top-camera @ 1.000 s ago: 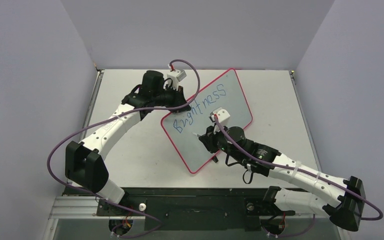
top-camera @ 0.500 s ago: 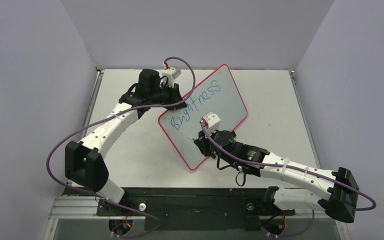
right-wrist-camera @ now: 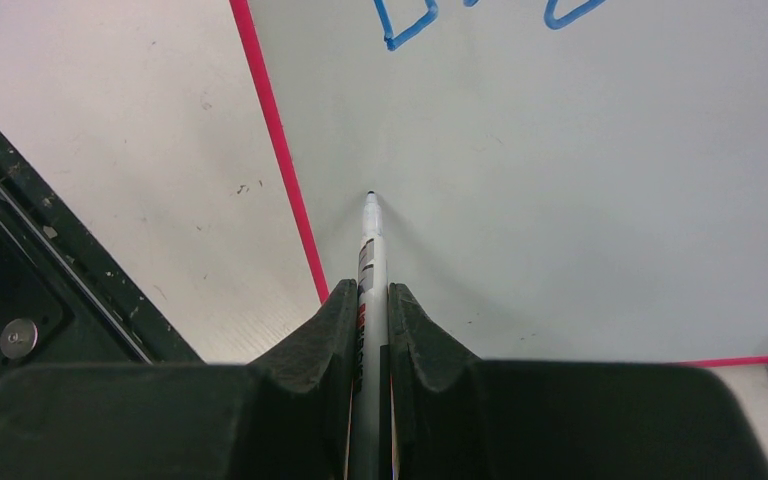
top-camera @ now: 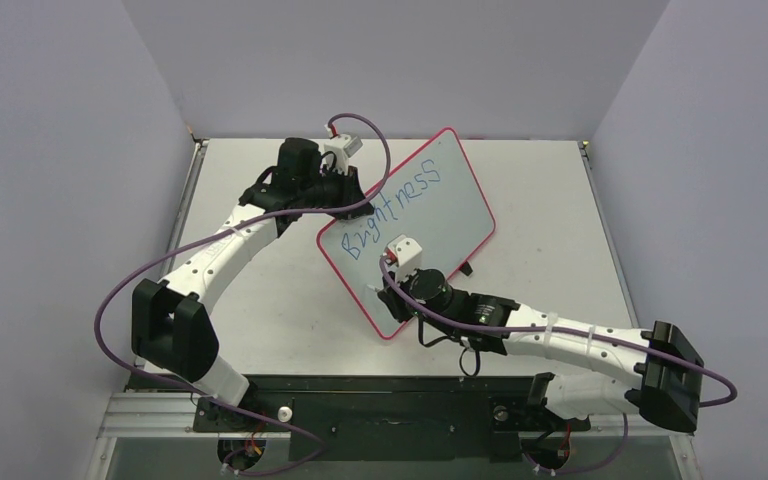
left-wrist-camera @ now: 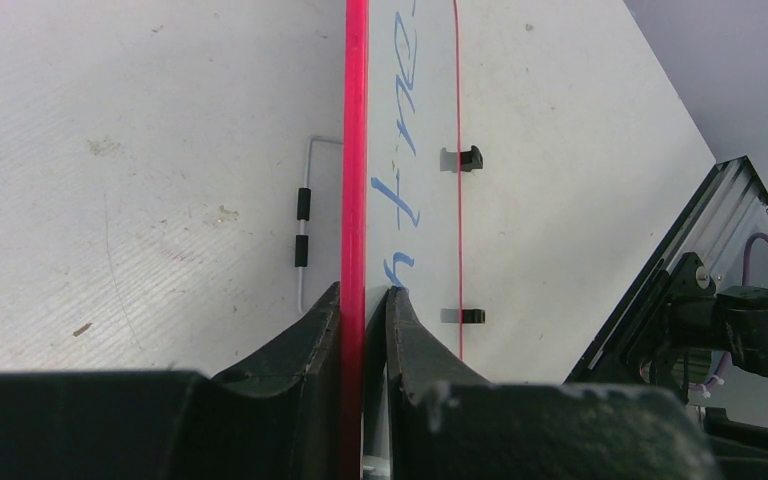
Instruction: Write a sentence on the whiteboard
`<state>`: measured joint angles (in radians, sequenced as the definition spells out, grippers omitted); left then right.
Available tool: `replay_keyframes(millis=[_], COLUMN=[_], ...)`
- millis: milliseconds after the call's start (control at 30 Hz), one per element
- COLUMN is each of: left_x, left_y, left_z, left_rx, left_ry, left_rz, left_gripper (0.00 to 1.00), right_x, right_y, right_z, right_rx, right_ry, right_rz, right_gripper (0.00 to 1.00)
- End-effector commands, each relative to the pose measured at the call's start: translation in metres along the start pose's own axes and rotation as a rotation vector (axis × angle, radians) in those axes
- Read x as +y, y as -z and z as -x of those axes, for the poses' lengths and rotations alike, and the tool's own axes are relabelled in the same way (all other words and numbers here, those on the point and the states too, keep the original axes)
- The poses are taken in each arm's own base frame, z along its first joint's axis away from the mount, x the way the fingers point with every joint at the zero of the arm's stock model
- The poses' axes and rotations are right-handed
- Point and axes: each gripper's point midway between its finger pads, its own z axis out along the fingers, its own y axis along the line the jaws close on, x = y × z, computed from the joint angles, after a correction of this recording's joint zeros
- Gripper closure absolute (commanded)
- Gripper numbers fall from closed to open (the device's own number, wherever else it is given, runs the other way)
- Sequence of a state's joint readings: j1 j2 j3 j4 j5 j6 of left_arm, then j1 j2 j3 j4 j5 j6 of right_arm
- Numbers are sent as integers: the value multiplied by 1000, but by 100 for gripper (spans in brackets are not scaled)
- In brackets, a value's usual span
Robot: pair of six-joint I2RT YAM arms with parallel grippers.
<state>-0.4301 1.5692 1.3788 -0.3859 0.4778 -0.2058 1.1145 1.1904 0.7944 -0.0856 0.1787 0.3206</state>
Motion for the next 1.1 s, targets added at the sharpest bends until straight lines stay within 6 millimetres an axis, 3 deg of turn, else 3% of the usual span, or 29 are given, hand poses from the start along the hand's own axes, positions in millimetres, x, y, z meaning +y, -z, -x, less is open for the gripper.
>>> replay_keyframes(millis=[0,600,1067], left_x=[52,48,46], left_y=[8,8,10], left_z=[43,44,47], left_rx=[-152,-153,-160], left_ry=[-145,-147,-149], left_rz=[226,211,208], left_gripper=[100,100,100], right_x=[10,-11,-9], right_y=[-5,-21,-14], right_z=[32,39,9], right_rx=[-92,-91,-21], right_ry=[-7,-27,-35], right_rz=[13,-129,-95], right_gripper=[100,100,100])
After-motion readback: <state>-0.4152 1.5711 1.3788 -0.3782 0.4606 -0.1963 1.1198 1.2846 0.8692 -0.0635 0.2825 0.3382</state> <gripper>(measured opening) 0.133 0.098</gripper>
